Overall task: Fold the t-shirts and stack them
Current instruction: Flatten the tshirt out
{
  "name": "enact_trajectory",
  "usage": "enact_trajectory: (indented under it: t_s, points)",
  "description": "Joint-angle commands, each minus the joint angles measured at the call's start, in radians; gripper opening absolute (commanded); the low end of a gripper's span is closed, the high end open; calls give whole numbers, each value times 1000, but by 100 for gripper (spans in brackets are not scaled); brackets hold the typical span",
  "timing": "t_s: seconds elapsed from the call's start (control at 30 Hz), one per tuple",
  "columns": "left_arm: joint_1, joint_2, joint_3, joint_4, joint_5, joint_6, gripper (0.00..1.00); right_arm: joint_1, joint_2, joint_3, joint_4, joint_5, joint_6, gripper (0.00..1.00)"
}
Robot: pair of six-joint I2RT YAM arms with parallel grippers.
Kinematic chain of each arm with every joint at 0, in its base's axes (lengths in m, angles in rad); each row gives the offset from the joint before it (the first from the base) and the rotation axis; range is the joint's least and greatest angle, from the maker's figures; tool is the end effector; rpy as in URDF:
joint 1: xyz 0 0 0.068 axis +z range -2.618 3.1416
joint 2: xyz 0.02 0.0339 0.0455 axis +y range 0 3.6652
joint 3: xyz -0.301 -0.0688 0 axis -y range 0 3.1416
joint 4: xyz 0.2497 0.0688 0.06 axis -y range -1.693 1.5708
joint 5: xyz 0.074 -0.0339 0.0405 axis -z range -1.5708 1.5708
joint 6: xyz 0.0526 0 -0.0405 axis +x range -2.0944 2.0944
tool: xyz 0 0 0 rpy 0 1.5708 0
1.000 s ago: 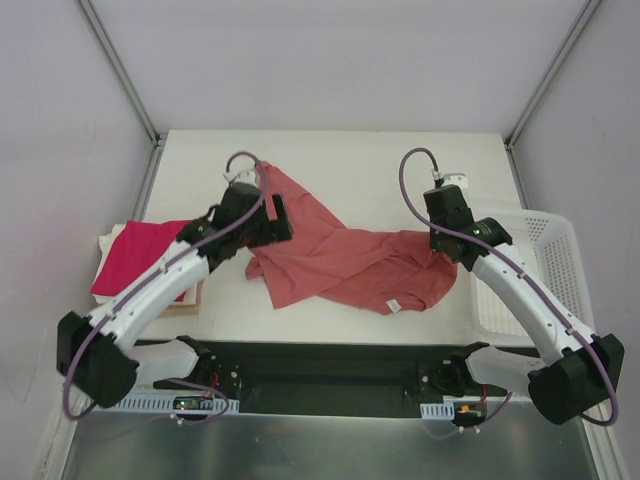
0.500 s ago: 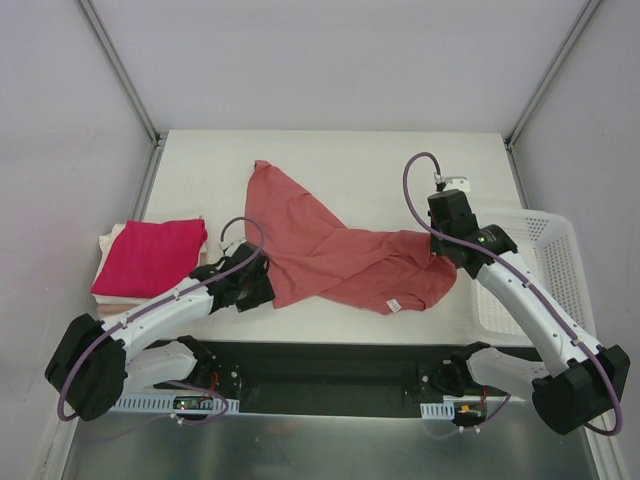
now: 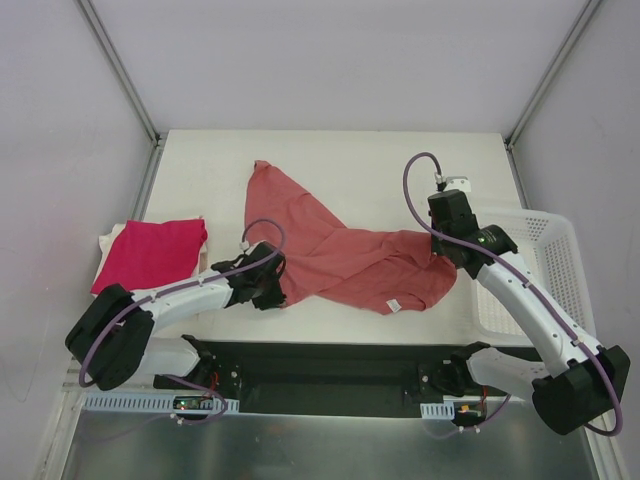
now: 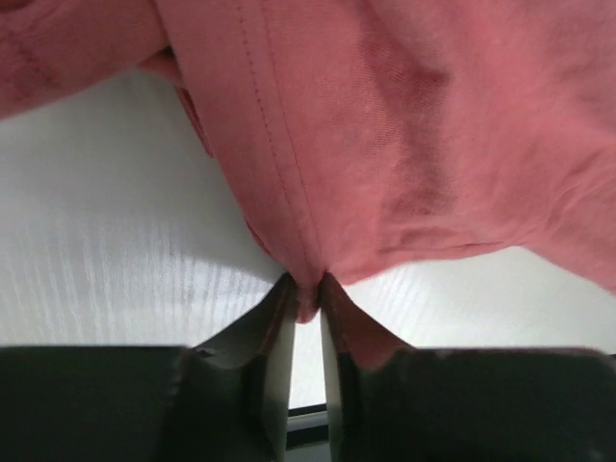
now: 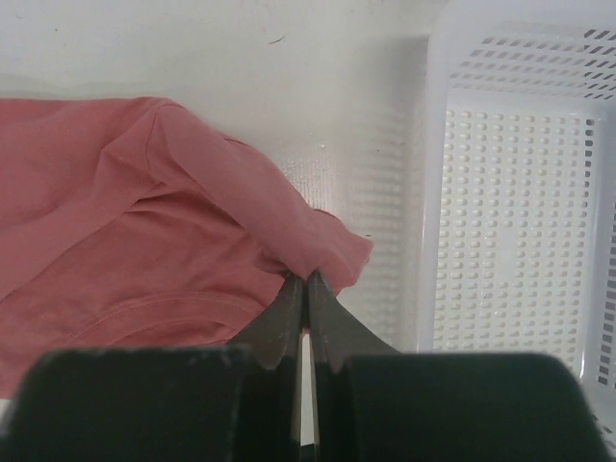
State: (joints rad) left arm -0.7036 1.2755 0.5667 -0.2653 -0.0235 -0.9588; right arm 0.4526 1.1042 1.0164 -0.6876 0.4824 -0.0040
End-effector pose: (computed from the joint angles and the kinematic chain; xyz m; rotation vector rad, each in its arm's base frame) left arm 0.1778 -0.1492 0.1798 -0.3484 2.6397 -0.5838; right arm 0.2128 0.0763 0.3358 -0.2826 2.2427 -0.3292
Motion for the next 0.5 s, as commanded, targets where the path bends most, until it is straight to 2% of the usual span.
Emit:
enact_trajectory:
  t_s: [0.0, 0.03, 0.23, 0.33, 0.43, 0.47]
  points:
    - [-39, 27, 7, -15, 1, -4, 7, -5, -24, -1, 8, 24, 2, 1]
    - [-48, 27, 7, -14, -9, -5, 0, -5, -26, -1, 7, 25, 2, 1]
    - [-74, -40, 45, -17, -32, 43, 0, -5, -38, 11, 2, 56, 2, 1]
    - [-74, -213, 111, -47, -73, 100, 0, -6, -84, 74, -21, 84, -1, 1]
    - [-74, -318, 244, -128, -147, 169, 0, -6, -139, 186, -49, 99, -30, 1]
    - [-74, -371, 334, -147, -194, 211, 0, -6, -161, 226, -67, 99, -39, 1]
